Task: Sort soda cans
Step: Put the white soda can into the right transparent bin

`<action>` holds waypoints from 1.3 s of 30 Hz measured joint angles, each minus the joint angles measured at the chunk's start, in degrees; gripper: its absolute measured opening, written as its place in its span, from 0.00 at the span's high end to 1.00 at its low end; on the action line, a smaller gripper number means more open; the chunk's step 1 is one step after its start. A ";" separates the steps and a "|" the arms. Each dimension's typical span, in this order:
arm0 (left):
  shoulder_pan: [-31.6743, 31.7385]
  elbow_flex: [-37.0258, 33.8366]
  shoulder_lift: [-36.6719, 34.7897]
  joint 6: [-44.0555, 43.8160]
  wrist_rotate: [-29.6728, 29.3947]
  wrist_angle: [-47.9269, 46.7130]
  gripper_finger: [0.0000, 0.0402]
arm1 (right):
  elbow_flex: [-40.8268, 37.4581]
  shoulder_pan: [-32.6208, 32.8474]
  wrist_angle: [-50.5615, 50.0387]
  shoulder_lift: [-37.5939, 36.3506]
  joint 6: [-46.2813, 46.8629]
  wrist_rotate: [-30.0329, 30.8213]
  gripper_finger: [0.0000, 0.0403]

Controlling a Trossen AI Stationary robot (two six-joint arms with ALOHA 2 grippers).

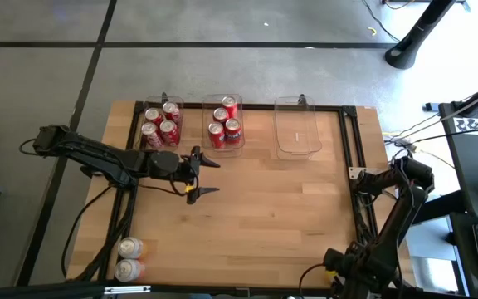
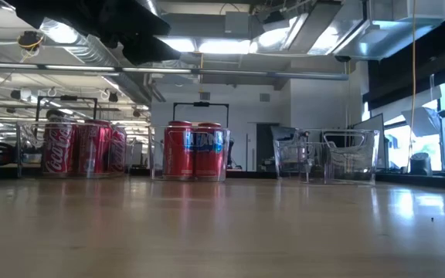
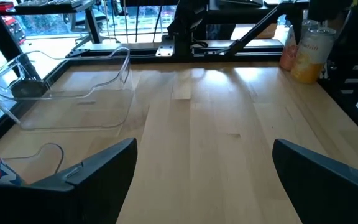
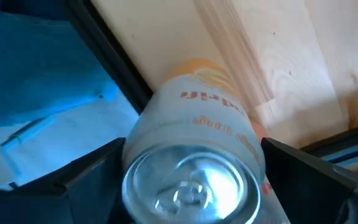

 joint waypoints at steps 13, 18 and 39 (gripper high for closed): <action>0.00 0.00 0.00 0.22 0.01 0.04 0.10 | -0.02 -0.06 -1.00 3.11 0.28 -2.23 0.10; 0.00 0.00 0.00 0.22 0.00 0.24 0.10 | -0.02 -0.57 -1.38 3.11 0.30 -3.50 0.23; 0.00 0.00 0.00 0.46 0.02 0.30 0.10 | -0.15 -15.45 -7.90 -1.15 -12.28 2.83 0.29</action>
